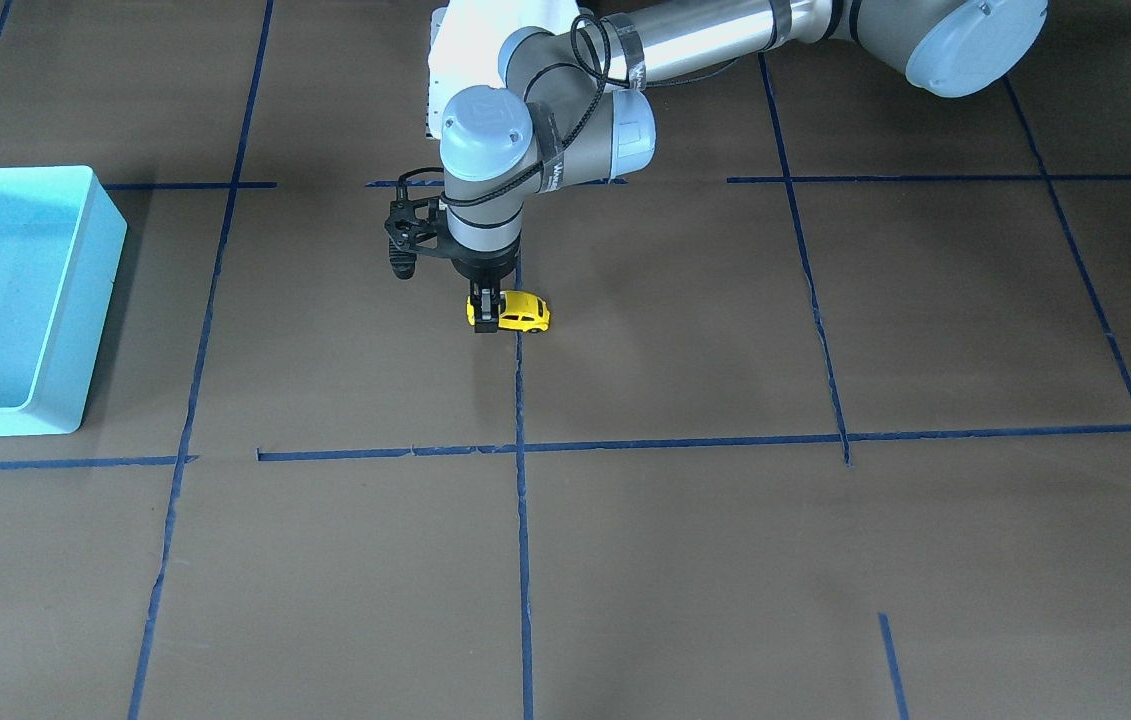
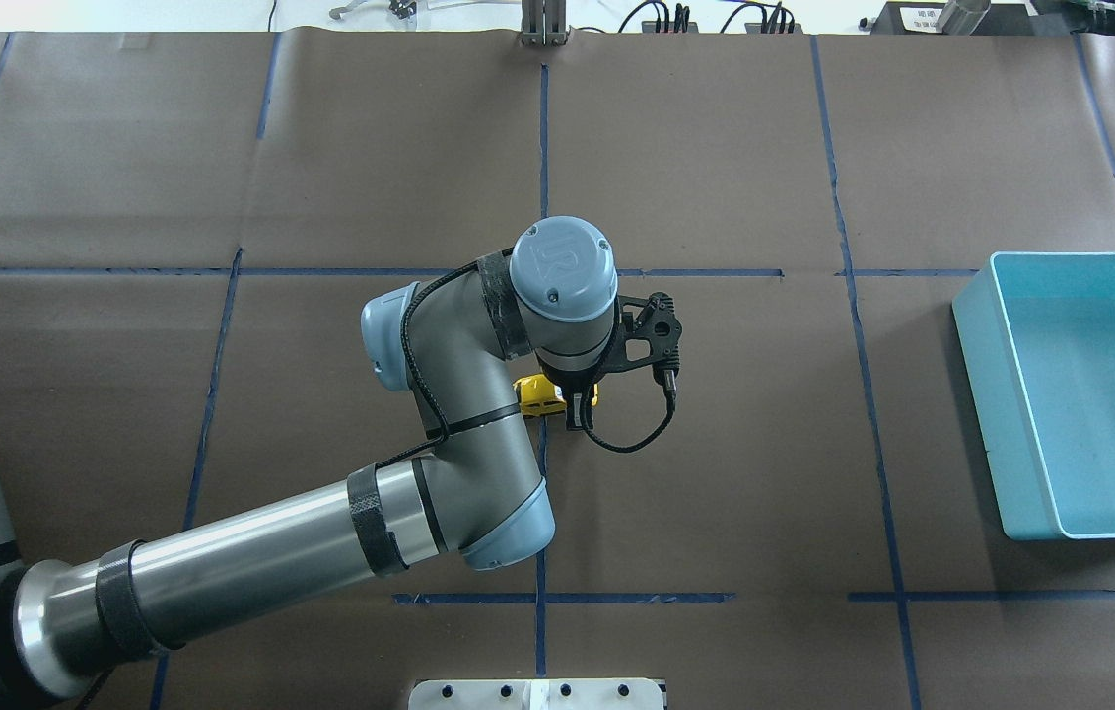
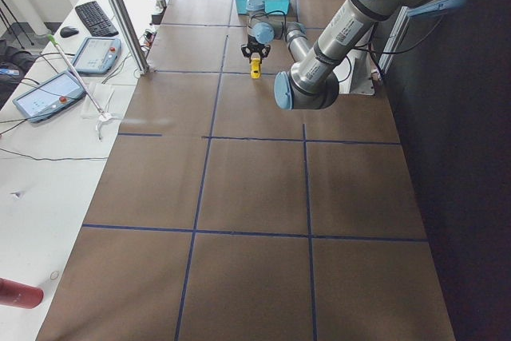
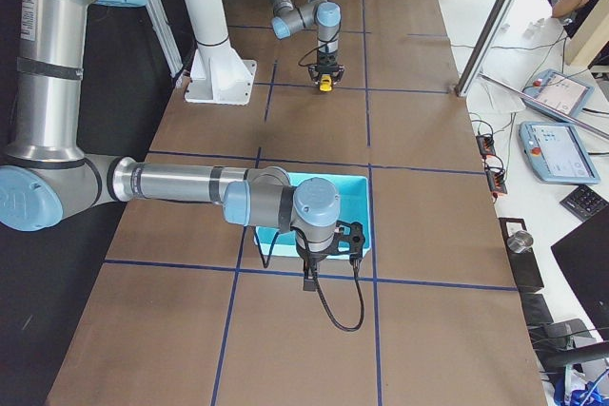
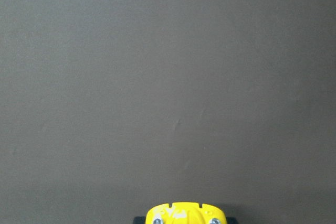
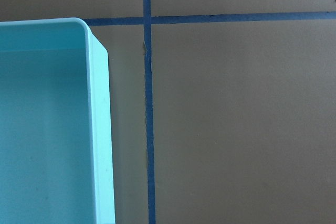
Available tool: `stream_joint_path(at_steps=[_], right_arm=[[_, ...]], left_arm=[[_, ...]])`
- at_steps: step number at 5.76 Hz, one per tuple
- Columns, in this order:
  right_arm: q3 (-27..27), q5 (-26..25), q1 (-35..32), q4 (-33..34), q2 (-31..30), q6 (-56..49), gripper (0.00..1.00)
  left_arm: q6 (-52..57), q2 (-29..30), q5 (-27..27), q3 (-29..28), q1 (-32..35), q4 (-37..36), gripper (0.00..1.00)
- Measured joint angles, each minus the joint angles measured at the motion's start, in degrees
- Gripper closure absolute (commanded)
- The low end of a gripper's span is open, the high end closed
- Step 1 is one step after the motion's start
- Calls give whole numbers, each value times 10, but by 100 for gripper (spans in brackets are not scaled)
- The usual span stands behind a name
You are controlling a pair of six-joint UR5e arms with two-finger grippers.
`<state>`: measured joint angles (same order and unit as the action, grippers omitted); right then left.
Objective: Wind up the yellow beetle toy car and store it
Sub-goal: 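Press the car onto the table and drag it back toward the robot, then keep dragging the pressed car backward with the left gripper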
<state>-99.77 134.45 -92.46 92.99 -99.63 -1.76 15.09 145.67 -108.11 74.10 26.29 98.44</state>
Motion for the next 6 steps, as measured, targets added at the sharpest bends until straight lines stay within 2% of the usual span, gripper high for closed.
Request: stream_joint_path(at_steps=[6], right_arm=[[-4,2,0,0,1,0,0]], left_arm=[[-1,-31,0,23,7,9,100]])
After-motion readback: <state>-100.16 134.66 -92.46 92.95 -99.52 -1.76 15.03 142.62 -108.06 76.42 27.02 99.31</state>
